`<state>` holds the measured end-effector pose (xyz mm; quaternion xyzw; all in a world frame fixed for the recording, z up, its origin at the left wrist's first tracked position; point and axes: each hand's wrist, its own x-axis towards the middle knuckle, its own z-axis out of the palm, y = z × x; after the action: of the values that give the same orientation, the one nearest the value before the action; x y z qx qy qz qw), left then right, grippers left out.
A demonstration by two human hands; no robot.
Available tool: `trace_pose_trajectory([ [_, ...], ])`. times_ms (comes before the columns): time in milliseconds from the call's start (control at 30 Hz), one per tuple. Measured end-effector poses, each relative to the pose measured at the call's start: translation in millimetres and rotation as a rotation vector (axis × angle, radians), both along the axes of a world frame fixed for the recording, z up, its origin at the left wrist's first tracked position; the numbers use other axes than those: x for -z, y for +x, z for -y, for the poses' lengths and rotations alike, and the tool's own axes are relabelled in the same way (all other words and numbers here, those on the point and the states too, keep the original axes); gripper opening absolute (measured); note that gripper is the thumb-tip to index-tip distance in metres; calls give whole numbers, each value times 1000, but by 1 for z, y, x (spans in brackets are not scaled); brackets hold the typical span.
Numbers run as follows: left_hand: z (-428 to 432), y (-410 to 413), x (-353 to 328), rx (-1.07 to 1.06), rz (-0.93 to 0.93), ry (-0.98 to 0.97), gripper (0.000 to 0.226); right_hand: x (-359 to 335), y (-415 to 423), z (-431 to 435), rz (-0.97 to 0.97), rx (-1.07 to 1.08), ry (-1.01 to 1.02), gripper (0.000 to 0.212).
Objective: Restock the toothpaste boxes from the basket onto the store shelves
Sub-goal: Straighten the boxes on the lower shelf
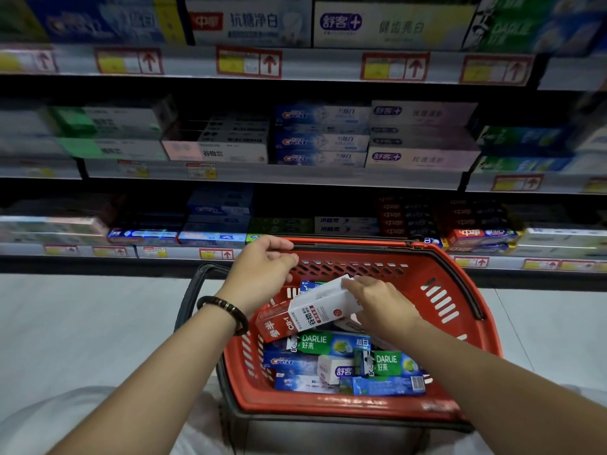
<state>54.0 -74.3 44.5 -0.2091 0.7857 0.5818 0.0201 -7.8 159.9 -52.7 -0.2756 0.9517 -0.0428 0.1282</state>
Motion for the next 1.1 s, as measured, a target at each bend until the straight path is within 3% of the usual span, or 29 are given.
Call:
trace_pose_trajectory([
  [333, 8, 3, -1, 8, 26, -66, 17, -22, 4, -31, 17, 64, -201, 63],
  [733, 12, 11, 2, 104, 169, -173, 30, -61, 13, -67, -56, 160, -282, 76],
  [867, 7, 15, -1, 168, 234, -133, 37, -75, 15, -76, -35, 202, -398, 73],
  [1100, 1, 16, -1, 139, 117, 58, 35, -93, 18, -86, -7, 267, -502, 72],
])
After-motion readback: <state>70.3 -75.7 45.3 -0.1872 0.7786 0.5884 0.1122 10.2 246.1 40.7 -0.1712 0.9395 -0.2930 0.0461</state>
